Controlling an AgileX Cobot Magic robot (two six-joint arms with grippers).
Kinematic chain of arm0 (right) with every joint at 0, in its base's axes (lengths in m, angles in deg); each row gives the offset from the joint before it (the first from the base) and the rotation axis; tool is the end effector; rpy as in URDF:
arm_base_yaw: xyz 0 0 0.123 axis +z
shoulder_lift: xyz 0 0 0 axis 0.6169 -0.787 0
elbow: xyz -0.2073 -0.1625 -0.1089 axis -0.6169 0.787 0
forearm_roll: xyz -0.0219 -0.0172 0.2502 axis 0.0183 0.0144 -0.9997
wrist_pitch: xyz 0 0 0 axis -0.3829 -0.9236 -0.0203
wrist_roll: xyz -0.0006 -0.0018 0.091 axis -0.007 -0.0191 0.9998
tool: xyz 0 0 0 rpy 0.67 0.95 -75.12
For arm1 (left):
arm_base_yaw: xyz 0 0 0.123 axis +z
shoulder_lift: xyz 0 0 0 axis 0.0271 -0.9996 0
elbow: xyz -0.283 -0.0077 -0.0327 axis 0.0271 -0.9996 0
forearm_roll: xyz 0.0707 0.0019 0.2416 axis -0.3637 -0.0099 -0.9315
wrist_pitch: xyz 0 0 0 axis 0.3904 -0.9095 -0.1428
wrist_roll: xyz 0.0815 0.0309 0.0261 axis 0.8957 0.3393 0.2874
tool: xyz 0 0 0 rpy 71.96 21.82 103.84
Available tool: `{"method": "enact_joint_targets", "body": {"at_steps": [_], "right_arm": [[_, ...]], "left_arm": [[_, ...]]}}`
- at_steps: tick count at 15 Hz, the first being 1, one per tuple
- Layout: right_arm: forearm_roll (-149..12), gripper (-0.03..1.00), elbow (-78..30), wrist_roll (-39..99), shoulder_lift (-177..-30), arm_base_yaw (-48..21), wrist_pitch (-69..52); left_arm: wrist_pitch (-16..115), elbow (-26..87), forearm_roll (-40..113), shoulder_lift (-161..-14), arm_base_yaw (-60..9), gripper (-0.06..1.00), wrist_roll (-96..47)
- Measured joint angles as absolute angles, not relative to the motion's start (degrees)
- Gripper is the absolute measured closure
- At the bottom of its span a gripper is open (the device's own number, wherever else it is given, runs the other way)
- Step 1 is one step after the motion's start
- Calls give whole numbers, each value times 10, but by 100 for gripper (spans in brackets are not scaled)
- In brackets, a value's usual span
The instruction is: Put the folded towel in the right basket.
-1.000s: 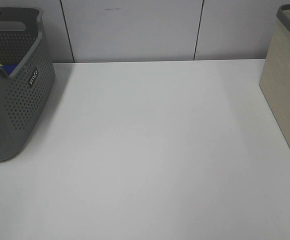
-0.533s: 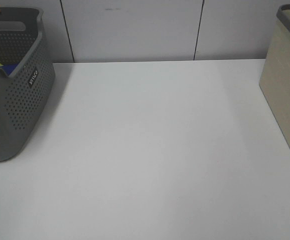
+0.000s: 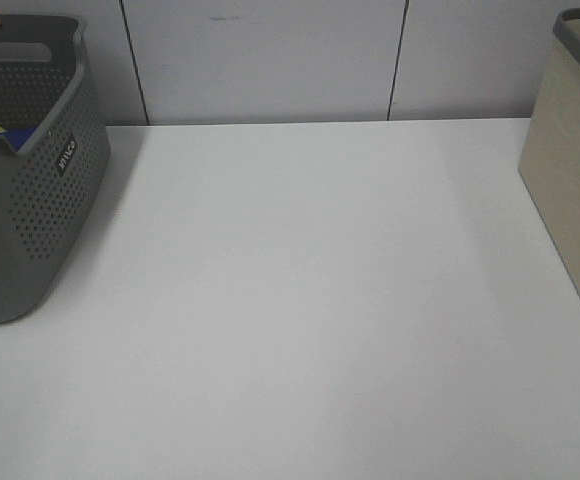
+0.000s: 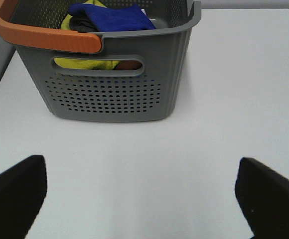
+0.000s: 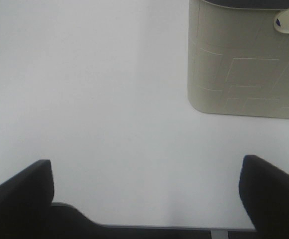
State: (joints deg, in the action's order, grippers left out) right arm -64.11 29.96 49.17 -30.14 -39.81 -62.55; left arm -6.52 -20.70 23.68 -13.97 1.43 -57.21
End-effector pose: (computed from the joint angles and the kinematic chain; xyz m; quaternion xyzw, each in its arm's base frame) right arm -0.0022 0.0049 0.2618 -0.0143 0.8741 0.0086 0.4854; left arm -0.0051 -0.0011 0.2783 -0.0117 0.8474 0.0152 0.5306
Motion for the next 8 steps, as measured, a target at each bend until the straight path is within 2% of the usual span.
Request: {"method": "enact_joint_targets", "body": {"at_steps": [8], "right_arm": [[-616,0,300,492,-301,-398,-625]], "left_arm": [[-65,-207,237,-140,14,-5,-572]]}}
